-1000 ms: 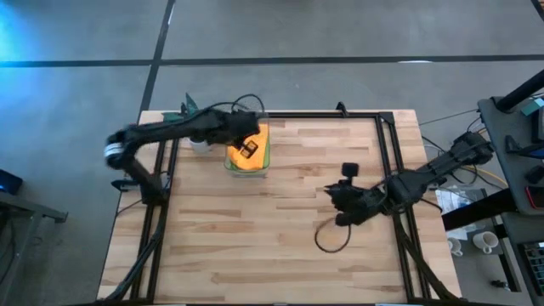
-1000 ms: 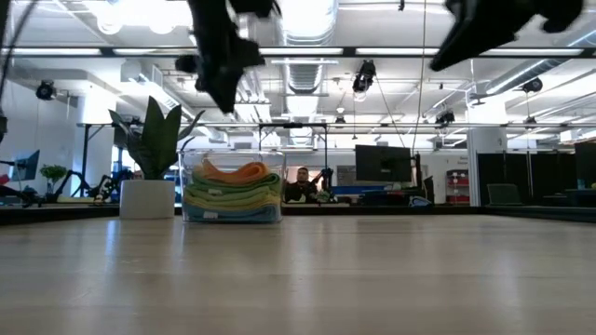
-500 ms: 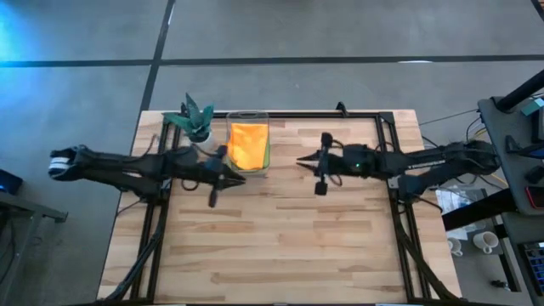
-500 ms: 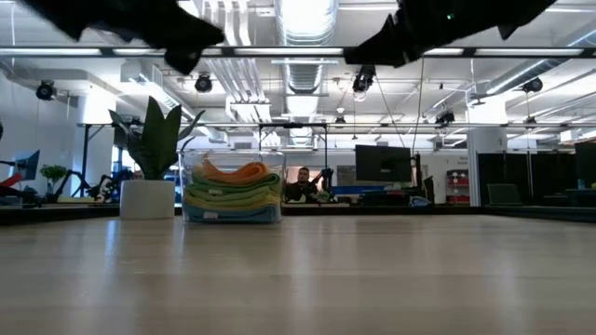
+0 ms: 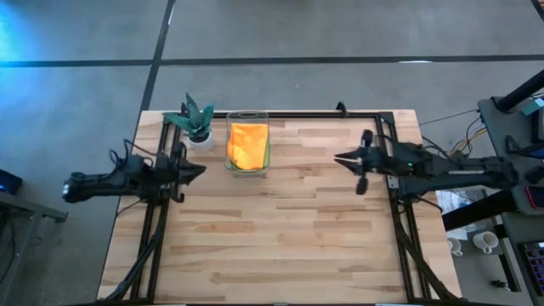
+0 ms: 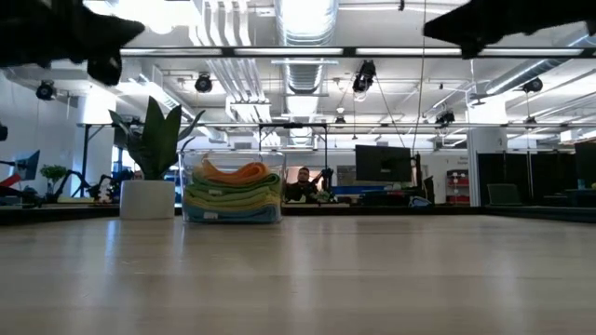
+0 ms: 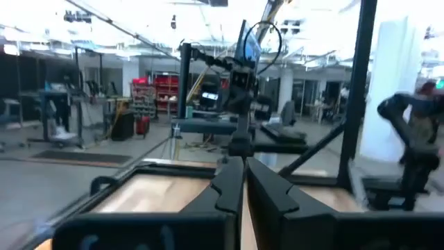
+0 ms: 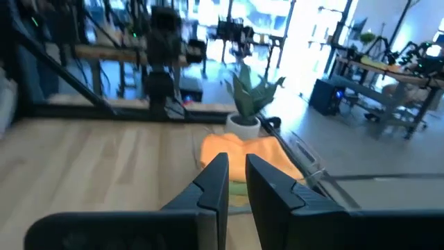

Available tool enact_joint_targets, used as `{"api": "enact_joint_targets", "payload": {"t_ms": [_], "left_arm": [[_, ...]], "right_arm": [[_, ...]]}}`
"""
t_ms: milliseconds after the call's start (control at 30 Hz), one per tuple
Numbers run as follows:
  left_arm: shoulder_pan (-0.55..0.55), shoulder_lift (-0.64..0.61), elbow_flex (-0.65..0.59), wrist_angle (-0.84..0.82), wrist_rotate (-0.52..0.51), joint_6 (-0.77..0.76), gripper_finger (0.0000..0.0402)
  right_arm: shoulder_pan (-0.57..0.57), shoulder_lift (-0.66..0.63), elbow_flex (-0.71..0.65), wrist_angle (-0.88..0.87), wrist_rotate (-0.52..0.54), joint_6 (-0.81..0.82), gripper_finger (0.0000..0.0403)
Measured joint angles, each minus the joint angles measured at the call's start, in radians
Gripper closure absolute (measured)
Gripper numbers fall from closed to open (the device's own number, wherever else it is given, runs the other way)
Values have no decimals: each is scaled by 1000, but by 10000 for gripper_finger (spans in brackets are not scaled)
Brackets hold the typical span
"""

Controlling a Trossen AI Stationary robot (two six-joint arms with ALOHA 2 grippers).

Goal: Fold microfiber towels
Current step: Return to Home Position

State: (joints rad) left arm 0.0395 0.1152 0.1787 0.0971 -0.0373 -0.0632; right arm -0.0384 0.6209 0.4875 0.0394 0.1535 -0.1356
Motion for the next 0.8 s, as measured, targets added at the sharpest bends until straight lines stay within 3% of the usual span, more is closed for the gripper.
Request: {"api": "enact_joint_targets", "payload": {"t_ms": [133,333,433,633,800], "left_arm": [[0,-114,-112,32,-5,48,398],[0,-12,-170,94,6,42,398],[0,9,-170,102,68,42,398],[-1,-1,-171,110,118,43,398],[-1,-24,-171,83,122,21,398]], "right_arm": [[17,-183,-117,1,0,46,355],[45,-405,-272,1,0,91,355],[55,-487,-342,-2,-21,122,355],[58,-612,-477,0,-175,204,356],[60,-615,-478,-5,-211,243,356]]}}
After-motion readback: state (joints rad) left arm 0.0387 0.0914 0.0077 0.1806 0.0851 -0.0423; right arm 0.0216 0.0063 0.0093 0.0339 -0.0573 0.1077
